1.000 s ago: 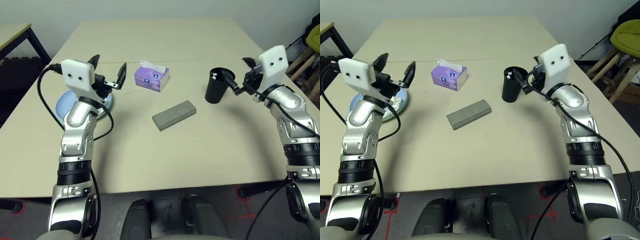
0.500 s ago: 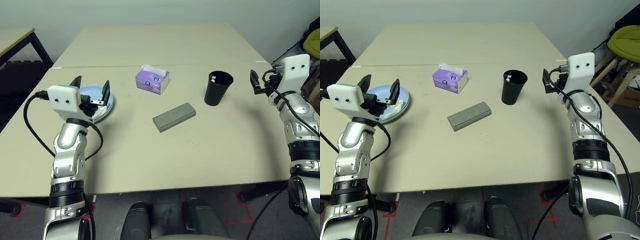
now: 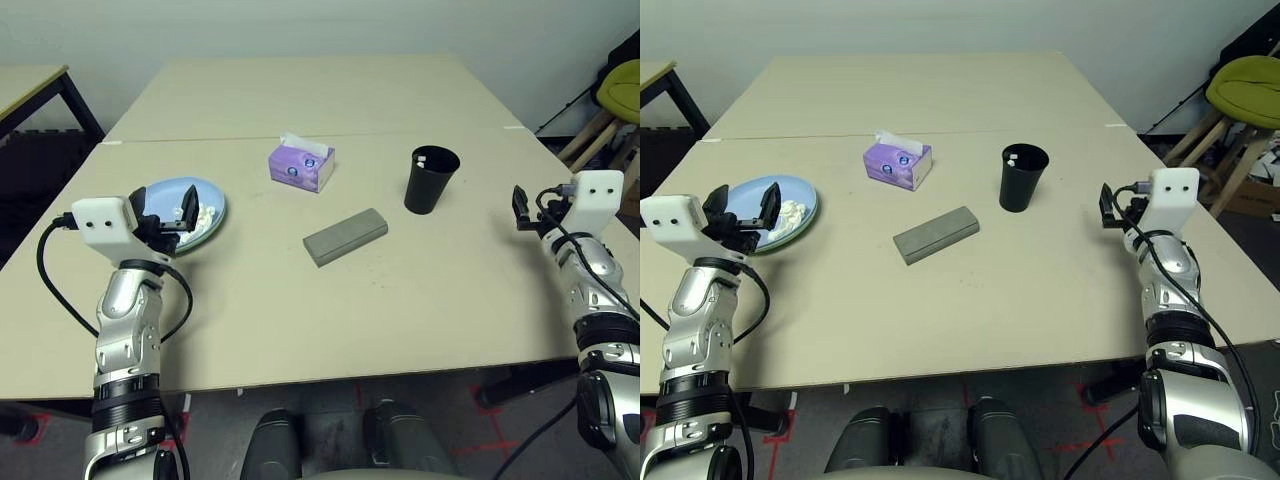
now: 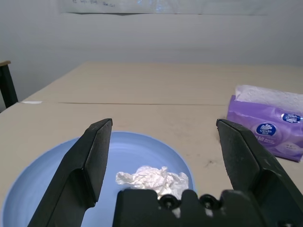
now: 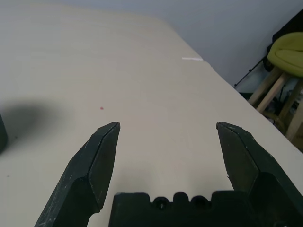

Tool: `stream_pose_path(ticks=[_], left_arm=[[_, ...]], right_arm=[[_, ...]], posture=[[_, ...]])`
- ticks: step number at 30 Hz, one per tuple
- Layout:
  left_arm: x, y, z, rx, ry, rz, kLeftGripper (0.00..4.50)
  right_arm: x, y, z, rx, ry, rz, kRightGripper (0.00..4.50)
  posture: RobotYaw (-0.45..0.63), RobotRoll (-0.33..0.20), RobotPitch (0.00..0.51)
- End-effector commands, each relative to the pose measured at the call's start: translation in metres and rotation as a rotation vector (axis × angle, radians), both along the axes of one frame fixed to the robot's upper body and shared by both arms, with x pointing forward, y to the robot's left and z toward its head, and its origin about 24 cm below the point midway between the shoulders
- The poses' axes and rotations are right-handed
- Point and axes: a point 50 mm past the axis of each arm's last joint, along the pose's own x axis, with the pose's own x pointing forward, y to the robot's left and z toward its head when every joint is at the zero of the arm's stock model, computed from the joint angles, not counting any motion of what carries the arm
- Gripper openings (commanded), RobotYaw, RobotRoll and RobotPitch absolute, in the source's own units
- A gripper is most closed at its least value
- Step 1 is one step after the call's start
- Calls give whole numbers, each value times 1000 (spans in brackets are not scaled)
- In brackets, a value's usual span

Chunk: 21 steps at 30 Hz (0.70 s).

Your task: Organize and tidy the items on the table.

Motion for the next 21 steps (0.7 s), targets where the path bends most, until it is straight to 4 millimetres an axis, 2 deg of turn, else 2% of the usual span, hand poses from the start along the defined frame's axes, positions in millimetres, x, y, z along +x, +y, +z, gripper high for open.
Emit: stream_pose_path(ticks=[1, 6, 21], left_arm=[[-7, 2, -14, 6, 33, -9, 4500], [-20, 10, -28, 70, 91, -22, 4500], [-26, 11, -26, 103, 153, -30, 4500]], right_arm=[[1, 1, -1, 18, -14, -1, 4471], [2, 0, 0, 16, -29, -1, 4471], [-2, 10, -9, 46, -60, 50, 4471]], posture=[[48, 0, 11], [49, 0, 17], [57, 0, 39]])
